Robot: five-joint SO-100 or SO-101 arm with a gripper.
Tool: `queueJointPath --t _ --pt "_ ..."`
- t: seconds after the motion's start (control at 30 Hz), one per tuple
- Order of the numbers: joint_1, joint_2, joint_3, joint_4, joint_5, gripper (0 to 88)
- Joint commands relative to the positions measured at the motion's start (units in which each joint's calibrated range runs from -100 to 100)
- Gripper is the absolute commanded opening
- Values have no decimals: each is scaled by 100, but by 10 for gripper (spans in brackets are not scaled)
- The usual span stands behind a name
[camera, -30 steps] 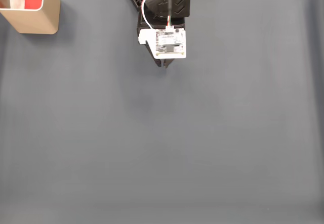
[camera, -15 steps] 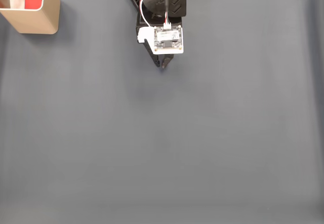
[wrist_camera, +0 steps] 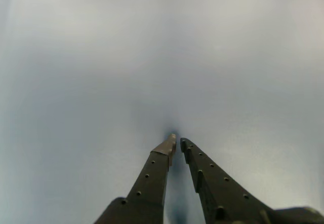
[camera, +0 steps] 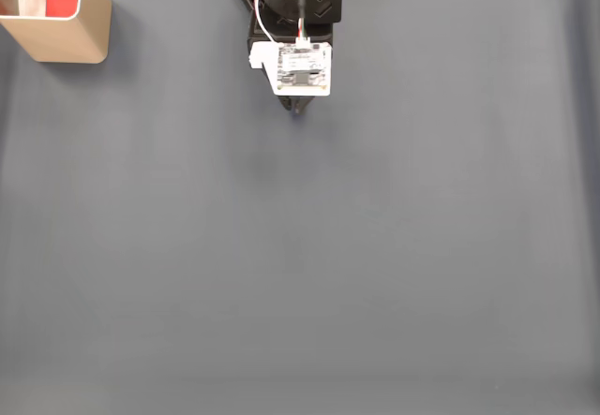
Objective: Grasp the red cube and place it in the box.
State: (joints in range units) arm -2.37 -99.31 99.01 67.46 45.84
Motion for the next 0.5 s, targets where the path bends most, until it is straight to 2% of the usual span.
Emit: queueJointPath --t 0.0,0.47 --pt "17 -61 81 139 -103 0" --pt "3 -61 81 787 132 1"
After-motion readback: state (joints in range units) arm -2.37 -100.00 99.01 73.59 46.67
